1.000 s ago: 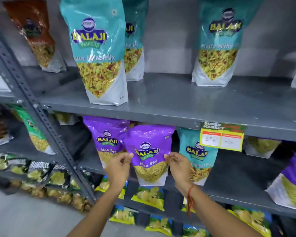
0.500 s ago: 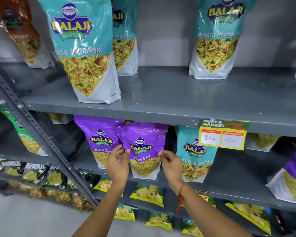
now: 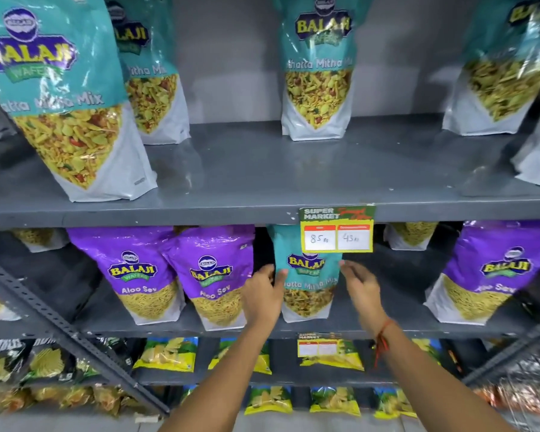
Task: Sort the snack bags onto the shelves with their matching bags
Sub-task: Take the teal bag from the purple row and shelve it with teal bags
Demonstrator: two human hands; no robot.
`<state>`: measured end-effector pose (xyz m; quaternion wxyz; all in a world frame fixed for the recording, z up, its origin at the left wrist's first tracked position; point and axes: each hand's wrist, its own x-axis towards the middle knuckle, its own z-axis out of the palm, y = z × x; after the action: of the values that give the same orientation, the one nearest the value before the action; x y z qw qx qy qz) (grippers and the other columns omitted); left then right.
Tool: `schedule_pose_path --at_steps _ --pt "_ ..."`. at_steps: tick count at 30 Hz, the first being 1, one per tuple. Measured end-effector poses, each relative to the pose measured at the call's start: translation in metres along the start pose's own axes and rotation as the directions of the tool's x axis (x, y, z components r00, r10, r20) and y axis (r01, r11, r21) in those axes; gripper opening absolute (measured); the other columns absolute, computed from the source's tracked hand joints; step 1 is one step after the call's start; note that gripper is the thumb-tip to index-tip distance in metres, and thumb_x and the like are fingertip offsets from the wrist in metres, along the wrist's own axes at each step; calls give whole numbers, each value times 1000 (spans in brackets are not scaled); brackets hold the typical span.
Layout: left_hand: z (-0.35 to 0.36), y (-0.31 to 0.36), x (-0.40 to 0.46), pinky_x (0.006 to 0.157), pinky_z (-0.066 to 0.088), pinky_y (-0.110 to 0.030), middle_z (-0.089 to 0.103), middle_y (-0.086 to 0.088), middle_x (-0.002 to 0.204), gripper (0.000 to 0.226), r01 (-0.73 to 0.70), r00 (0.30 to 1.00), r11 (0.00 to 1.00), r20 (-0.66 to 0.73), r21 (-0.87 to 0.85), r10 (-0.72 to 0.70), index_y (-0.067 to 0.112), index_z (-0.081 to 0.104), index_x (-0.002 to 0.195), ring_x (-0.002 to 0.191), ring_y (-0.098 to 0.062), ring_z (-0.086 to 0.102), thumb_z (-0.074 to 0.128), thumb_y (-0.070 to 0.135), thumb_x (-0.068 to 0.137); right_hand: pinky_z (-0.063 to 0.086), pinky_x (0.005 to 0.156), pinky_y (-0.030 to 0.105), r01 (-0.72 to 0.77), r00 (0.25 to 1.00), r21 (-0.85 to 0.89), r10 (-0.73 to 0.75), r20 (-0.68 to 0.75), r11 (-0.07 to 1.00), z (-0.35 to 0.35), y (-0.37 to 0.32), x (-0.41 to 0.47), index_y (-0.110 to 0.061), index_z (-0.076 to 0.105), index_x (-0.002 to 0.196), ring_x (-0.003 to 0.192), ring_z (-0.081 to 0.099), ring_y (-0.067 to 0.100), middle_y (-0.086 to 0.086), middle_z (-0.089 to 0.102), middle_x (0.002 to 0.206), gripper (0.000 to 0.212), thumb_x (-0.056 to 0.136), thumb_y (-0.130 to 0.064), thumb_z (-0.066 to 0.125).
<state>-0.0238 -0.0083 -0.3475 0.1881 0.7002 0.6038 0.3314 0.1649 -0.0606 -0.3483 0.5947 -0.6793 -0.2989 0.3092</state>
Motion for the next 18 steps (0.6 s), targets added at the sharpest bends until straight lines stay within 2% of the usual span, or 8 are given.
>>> schedule_pose_path --at_steps 2,5,7,8,10,12,15,18 --pt "5 3 2 51 42 -33 75 -10 81 46 3 1000 999 -20 35 -2 16 67 88 75 -33 70 48 57 92 46 62 7 88 995 -69 -83 61 994 -4 8 4 -15 72 88 91 65 18 5 72 93 11 91 -24 66" --pt "6 2 -2 49 37 -33 73 -13 75 41 13 999 1000 -42 4 -13 13 65 77 68 -33 67 55 49 92 41 53 5 216 976 -228 -211 47 949 -7 12 -1 -10 76 84 73 65 12 10 76 85 19 90 -25 67" --pt "1 1 -12 46 30 -31 66 -8 60 42 -5 999 999 -33 -49 3 12 60 66 53 -23 57 58 45 91 40 51 5 254 965 -302 -262 16 919 -11 10 -11 -5 77 87 69 64 11 11 77 84 21 90 -24 67" --pt "-4 0 -21 45 24 -31 56 -3 51 44 -25 999 997 -31 -74 23 14 53 59 46 -16 47 60 42 91 41 53 7 260 962 -316 -273 4 913 -13 8 -19 -5 78 87 70 65 12 10 77 84 20 90 -22 68" --pt "-15 1 -41 44 16 -31 34 3 44 52 -79 996 992 -35 -94 76 22 34 52 42 -6 32 63 39 91 49 60 22 271 958 -319 -285 1 908 -21 7 -38 -8 79 83 71 68 15 7 78 79 17 89 -20 68" --pt "-26 -3 -63 44 16 -28 26 4 43 56 -120 992 986 -40 -118 116 28 26 51 41 -6 28 65 37 90 52 61 33 274 959 -333 -283 21 902 -31 8 -60 -13 76 75 68 69 13 3 76 71 18 89 -21 68" --pt "-42 -12 -99 45 21 -24 36 3 44 53 -117 993 966 -49 -231 109 32 32 49 43 -6 32 68 37 87 50 60 39 314 949 -339 -296 106 887 -49 7 -96 -11 69 71 57 56 3 5 70 63 27 89 -30 65" --pt "-65 -10 -131 48 28 -29 43 -2 50 45 -121 992 921 -71 -370 102 21 48 54 49 -4 32 61 54 82 53 62 38 399 917 -295 -381 121 868 -64 -11 -132 -11 72 72 62 65 6 -7 75 71 21 87 -26 67"
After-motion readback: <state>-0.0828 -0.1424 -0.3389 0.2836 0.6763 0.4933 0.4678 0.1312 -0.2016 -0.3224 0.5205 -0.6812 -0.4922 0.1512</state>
